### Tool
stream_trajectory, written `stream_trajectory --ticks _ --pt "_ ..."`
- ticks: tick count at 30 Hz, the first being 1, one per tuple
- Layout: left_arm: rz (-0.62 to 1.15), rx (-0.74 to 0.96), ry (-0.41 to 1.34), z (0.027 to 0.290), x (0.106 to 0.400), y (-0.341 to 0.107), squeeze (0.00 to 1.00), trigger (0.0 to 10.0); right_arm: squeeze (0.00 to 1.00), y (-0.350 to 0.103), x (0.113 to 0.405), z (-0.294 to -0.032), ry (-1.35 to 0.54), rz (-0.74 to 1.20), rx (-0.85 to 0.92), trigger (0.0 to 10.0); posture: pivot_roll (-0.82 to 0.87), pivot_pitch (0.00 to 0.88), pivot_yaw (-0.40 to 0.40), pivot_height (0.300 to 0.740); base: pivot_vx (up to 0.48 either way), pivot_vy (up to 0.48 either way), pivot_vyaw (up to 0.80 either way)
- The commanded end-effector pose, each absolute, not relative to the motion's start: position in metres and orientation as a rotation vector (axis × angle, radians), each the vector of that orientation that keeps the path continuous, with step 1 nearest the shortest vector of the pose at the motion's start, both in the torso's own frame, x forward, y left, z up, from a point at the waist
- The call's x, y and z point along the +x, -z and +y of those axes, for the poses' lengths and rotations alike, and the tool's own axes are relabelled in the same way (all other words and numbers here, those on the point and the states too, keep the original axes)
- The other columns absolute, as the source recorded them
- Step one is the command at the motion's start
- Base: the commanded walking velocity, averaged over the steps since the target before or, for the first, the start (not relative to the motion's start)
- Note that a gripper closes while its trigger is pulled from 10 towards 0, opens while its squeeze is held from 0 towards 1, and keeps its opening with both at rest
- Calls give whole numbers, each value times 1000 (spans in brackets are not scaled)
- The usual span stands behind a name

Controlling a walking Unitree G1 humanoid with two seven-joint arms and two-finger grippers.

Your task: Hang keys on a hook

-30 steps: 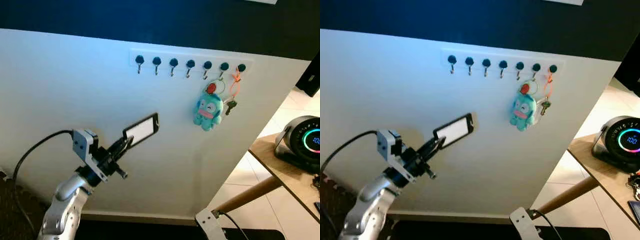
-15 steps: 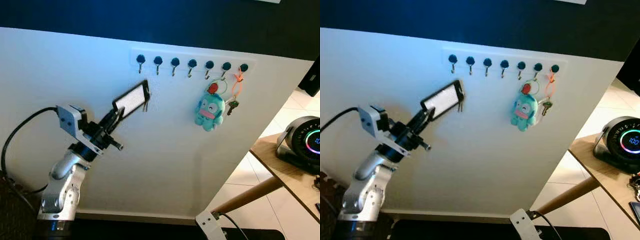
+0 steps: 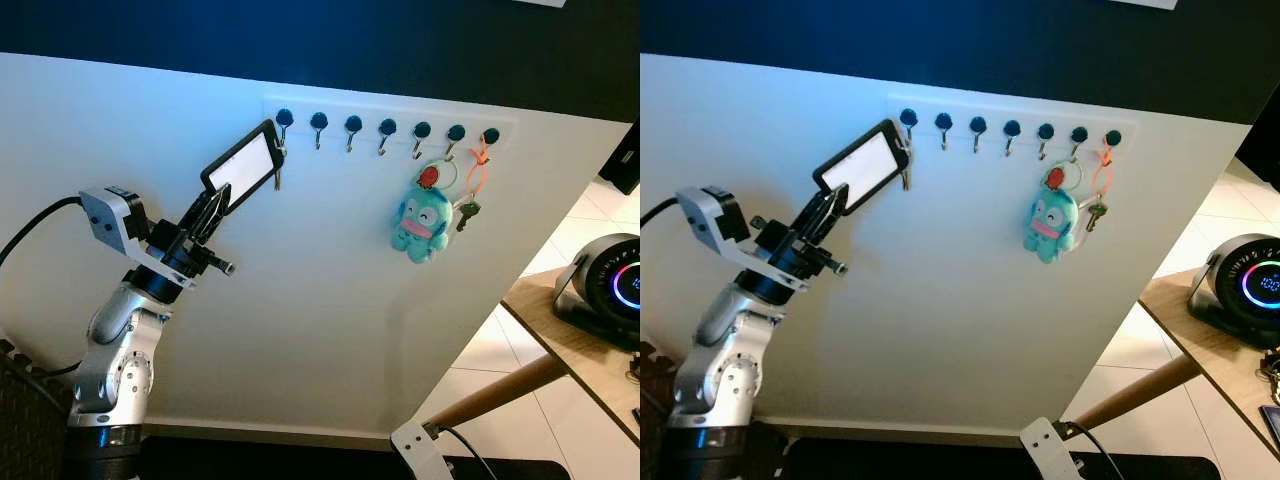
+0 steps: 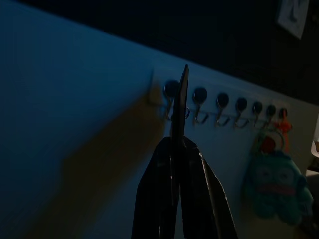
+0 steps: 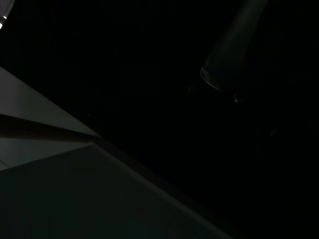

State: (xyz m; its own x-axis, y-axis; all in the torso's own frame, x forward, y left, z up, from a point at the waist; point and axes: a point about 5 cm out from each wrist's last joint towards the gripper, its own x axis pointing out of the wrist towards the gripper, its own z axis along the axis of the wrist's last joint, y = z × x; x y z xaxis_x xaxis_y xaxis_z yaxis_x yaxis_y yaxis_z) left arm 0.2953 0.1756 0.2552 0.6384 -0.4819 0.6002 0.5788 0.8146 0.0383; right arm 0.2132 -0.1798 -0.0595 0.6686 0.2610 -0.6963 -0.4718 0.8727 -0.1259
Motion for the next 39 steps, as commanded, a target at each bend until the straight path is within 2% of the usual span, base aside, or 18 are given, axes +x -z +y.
stream_trajectory --ticks 1,15,39 --pt "-660 -157 594 175 297 -259 0 0 0 58 215 -180 -416 711 -280 10000 93 63 -105 740 0 0 0" --pt "-685 -151 569 172 302 -265 0 0 0 54 221 -175 -429 679 -268 10000 95 59 -104 740 0 0 0" --pt "-636 -103 699 155 296 -256 0 0 0 55 219 -175 -425 684 -271 10000 96 65 -101 740 0 0 0"
